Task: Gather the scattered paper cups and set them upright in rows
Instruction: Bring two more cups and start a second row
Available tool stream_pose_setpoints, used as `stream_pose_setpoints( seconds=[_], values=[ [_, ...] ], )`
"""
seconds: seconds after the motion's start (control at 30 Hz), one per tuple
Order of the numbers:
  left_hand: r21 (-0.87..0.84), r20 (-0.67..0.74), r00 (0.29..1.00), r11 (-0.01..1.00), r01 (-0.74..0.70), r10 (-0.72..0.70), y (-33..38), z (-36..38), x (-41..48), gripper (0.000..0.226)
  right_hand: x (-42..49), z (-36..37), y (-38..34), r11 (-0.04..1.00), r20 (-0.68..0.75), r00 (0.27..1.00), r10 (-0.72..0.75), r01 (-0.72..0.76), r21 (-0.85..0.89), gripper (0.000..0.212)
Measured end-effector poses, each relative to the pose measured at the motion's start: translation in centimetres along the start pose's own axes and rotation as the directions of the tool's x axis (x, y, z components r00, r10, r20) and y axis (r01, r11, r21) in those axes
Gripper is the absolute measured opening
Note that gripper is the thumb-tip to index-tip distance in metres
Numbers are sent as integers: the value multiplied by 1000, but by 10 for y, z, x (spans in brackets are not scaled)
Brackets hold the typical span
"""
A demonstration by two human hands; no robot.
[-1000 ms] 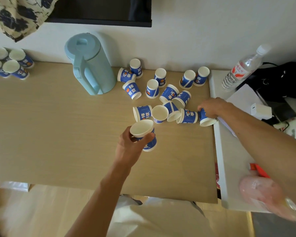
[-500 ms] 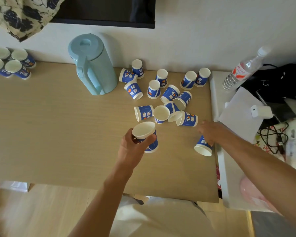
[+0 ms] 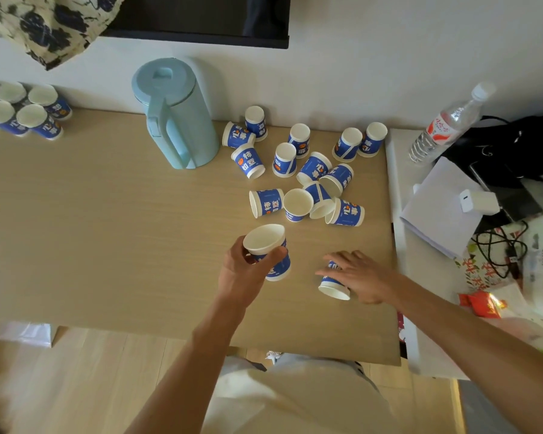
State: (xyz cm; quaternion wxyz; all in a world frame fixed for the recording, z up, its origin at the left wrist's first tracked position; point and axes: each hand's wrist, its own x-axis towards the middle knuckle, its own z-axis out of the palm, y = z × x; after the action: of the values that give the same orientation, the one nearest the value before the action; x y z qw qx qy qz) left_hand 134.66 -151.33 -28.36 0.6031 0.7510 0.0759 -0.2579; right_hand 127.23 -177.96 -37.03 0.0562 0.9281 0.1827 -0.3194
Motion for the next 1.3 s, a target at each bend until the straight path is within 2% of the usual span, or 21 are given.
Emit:
stream_pose_setpoints(
  seconds=[0.17, 0.23, 0.3, 0.33, 0.4, 0.47, 0.53, 0.63, 0.93, 1.17, 1.3],
  values=[
    [-8, -28, 1000, 1000, -13, 12, -3, -5, -8, 38, 7, 12, -11, 994, -147, 987, -57, 69, 79, 67],
    [-10, -49, 999, 1000, -14, 13, -4, -8, -11, 44, 13, 10, -15, 985, -203, 979, 4, 31, 172, 71],
    [-17, -74, 997, 1000, -26, 25, -5, -13, -14, 46, 19, 4, -21, 930, -269, 953, 137, -31, 365, 78],
    [-27, -88, 995, 999, -38, 35, -6, -17, -16, 45, 21, -2, -26, 858, -294, 928, 230, -51, 511, 77],
    [-36, -128, 990, 997, -61, 56, -7, -26, -21, 44, 24, -16, -40, 569, -280, 869, 407, -1, 823, 67],
    [-36, -167, 983, 996, -87, 80, -8, -36, -26, 47, 28, -29, -56, 294, -245, 822, 514, 100, 951, 59],
    [-50, -216, 971, 992, -119, 105, -7, -50, -33, 49, 35, -47, -72, 161, -234, 796, 559, 172, 972, 57],
    [-91, -287, 945, 978, -189, 156, -5, -76, -44, 45, 45, -79, -98, 68, -261, 767, 586, 274, 959, 54],
    [-136, -436, 865, 931, -337, 249, -1, -186, -75, 39, 69, -180, -199, 31, -399, 685, 610, 482, 875, 52],
    [-124, -500, 817, 910, -395, 286, -16, -301, -110, 38, 99, -232, -306, 18, -450, 634, 629, 567, 824, 51],
    [-118, -528, 793, 899, -421, 302, -31, -363, -132, 45, 115, -254, -370, -12, -455, 634, 625, 591, 807, 49]
  ],
)
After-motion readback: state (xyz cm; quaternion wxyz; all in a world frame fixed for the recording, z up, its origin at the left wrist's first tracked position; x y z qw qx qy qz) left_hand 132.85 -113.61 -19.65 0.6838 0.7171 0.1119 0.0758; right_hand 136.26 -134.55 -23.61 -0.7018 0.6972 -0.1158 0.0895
